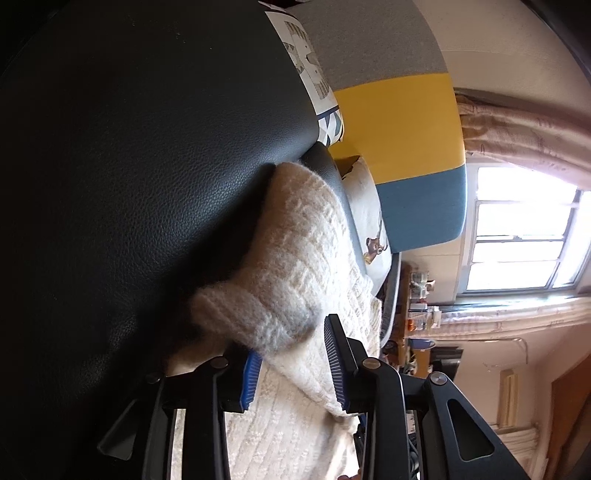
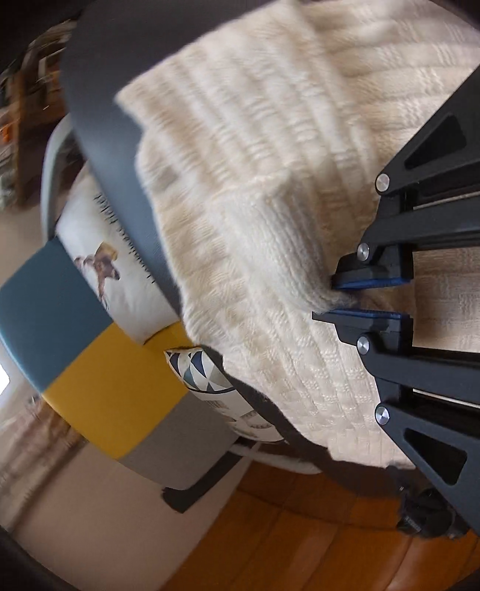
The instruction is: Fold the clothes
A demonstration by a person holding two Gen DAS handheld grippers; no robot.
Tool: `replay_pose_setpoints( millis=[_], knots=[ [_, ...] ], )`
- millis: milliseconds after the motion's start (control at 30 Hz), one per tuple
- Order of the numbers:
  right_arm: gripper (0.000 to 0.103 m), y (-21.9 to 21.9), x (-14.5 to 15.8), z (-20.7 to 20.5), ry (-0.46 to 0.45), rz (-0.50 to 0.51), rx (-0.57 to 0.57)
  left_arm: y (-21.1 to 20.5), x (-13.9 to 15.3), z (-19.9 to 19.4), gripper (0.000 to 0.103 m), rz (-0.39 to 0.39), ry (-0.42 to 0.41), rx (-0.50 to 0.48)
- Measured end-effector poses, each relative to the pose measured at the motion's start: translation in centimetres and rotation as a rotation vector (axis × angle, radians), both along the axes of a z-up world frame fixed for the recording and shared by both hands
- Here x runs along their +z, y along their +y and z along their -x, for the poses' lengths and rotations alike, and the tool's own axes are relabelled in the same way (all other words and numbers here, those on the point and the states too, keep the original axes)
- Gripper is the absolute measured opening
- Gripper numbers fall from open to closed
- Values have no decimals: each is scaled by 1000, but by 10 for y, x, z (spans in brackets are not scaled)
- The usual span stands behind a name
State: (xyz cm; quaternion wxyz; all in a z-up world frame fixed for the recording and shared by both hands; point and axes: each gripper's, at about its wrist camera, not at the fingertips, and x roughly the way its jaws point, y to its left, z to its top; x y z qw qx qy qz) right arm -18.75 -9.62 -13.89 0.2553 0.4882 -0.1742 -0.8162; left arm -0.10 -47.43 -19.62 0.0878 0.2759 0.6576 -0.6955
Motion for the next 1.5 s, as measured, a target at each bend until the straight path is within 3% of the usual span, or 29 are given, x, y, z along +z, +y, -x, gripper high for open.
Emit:
replay_pose_setpoints(
  millis=[100,233,367,467,567,633,700,767,833,1000,1067,1133,1233,1300,1367,1433,1500],
  knots=[
    [8,-8,-4,9,-34,-87,33,-6,-8,1,46,-107,8,16],
    [8,-2,-12,10,-40,-121,41,-7,-10,4,46,-132,-14,53],
    [7,-4,25,3,96,-105,99,-2,27,10,14,86,5,45],
    [7,2,62,-3,210,-81,115,9,59,19,11,276,14,0],
    [7,16,69,-2,246,-123,88,35,83,35,11,488,-10,-118],
    [7,29,54,3,208,-151,58,54,78,46,11,549,-66,-202],
    [7,43,32,8,147,-168,36,65,63,53,11,546,-123,-250],
    [7,53,12,11,93,-165,25,69,45,54,11,488,-147,-263],
    [7,57,1,10,65,-155,25,66,27,44,12,375,-130,-211],
    [8,62,-12,11,12,-113,26,42,-4,15,38,33,1,-22],
    [8,64,-14,13,-12,-89,23,36,-7,11,52,-45,44,40],
    [11,69,-16,15,-41,-50,9,32,-9,13,54,-95,57,96],
    [11,69,-15,18,-51,-25,-1,30,-14,15,51,-146,63,171],
    [9,58,-9,16,-26,-44,31,31,-16,18,34,-156,95,175],
    [8,46,5,12,9,20,78,30,-18,14,14,-173,145,182],
    [8,35,25,4,72,104,132,29,-21,10,12,-198,196,193],
    [8,26,24,0,70,72,154,27,-30,5,12,-243,208,233]
  ],
)
